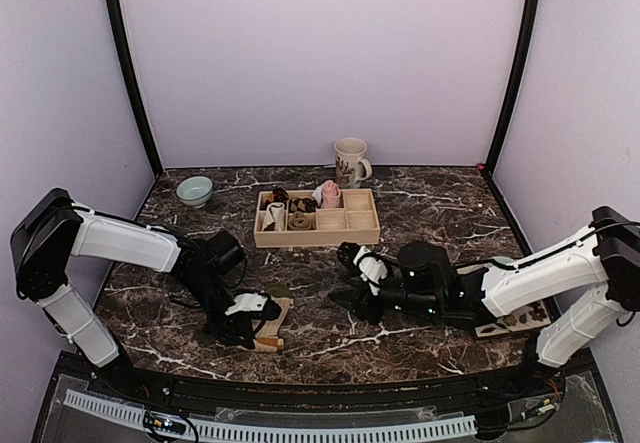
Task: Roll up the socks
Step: Roll the sock at the center of the board.
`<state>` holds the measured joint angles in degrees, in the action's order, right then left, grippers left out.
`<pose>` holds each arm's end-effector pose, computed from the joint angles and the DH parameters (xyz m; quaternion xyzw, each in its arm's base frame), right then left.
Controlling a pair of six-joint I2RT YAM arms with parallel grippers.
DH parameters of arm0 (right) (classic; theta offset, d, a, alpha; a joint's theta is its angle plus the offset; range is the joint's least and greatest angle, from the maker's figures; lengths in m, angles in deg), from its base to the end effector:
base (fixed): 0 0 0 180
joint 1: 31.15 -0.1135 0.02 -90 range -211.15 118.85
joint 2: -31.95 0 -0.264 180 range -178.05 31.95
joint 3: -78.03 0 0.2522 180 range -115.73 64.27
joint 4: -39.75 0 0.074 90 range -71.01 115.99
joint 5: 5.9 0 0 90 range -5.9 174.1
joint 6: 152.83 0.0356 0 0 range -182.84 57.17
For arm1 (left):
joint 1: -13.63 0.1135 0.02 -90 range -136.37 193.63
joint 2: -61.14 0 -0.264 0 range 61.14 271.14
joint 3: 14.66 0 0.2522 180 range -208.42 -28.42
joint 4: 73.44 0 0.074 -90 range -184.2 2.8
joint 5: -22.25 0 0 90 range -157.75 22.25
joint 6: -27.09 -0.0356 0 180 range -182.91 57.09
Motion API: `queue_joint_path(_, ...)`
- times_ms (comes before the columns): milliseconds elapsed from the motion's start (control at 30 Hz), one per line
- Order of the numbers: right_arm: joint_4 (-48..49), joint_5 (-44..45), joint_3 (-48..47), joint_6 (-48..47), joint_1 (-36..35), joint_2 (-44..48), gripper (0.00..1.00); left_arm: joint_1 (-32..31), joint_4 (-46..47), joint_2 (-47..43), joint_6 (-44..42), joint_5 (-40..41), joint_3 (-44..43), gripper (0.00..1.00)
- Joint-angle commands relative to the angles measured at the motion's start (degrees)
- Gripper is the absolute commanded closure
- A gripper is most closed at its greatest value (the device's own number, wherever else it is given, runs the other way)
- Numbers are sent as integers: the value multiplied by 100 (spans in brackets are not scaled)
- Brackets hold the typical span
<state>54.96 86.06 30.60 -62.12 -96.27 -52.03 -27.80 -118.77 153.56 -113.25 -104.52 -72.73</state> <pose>0.1261 0.2689 0.1860 -0.4319 0.7038 0.2946 0.4810 0.1791 -0.1865 0.1341 0.6983 0.6375 -0.3065 0.1095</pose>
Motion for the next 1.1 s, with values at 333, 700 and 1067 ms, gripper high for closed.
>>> queue_joint_path(333,587,-223,-1173,1704,719,-1287,58,11,-529,-40,-59,592,183,100)
queue_joint_path(700,692,-1307,-2761,2591,860,-3070,75,15,-488,-101,-64,685,355,100)
queue_joint_path(1067,262,-2056,-3842,2888,831,-3900,88,23,-445,-52,-69,611,321,100)
